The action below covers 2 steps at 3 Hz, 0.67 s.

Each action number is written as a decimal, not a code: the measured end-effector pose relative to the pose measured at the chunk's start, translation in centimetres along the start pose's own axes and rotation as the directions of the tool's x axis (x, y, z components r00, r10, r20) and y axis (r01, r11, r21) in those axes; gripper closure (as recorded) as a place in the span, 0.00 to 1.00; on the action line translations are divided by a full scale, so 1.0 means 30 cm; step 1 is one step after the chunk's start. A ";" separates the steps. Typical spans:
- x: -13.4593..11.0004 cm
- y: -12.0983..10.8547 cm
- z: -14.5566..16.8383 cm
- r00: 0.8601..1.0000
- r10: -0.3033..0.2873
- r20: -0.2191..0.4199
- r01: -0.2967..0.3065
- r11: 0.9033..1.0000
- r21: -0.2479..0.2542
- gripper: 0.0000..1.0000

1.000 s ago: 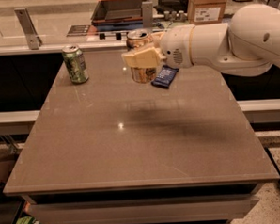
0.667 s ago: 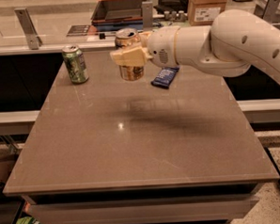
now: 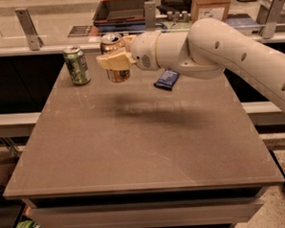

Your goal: Move orange can near green can

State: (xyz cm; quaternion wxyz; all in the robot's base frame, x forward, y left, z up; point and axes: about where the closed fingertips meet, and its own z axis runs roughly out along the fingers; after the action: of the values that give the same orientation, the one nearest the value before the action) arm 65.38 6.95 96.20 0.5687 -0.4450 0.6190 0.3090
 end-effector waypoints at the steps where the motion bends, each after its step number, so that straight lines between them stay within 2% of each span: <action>1: 0.035 -0.003 0.089 0.999 -0.021 -0.024 0.020 1.000 -0.018 1.00; 2: 0.059 0.006 0.167 0.997 -0.047 -0.061 0.045 0.999 -0.028 1.00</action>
Offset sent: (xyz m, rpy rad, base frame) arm 0.0332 0.0546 -0.0387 -0.1277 -0.0146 0.0164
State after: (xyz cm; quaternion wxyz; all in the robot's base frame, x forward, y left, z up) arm 67.45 11.13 93.63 0.5504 -0.4759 0.6215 0.2903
